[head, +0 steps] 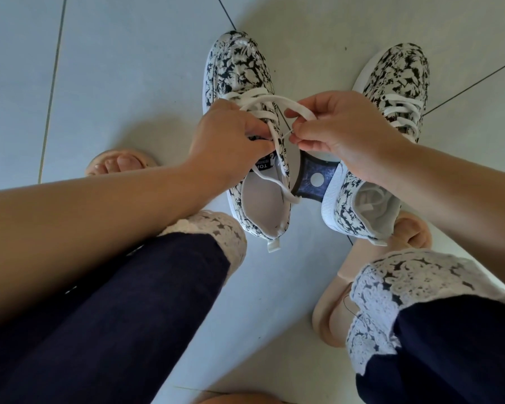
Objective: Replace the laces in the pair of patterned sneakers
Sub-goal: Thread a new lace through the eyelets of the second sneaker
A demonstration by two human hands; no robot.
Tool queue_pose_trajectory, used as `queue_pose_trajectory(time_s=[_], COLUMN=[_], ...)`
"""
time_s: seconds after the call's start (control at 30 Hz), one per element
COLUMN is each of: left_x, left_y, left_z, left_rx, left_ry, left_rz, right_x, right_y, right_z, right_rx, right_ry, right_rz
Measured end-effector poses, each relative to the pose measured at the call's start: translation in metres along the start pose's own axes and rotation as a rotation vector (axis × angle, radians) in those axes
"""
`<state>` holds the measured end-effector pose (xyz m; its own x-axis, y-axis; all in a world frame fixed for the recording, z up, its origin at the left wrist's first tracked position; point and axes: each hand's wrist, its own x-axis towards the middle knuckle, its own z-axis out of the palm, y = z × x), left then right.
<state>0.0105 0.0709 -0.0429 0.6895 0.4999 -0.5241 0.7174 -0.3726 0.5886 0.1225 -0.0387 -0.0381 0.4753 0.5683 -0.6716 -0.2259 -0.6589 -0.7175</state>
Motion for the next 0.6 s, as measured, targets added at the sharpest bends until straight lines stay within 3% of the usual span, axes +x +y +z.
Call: queue_pose_trajectory(time_s=[0.13,0.6], left_x=[-0.001,-0.003], left_y=[0.001,0.000], left_z=[0.000,0.005], left_rx=[-0.023,-0.043], left_ry=[0.001,0.046], left_rz=[-0.001,0.017], right_x=[0.002,-0.009], right_y=[0.000,0.003], right_z=[0.005,0.002], right_rx=[-0.033,0.136], right_ry=[0.042,-0.058], right_rz=[-0.003,0.032])
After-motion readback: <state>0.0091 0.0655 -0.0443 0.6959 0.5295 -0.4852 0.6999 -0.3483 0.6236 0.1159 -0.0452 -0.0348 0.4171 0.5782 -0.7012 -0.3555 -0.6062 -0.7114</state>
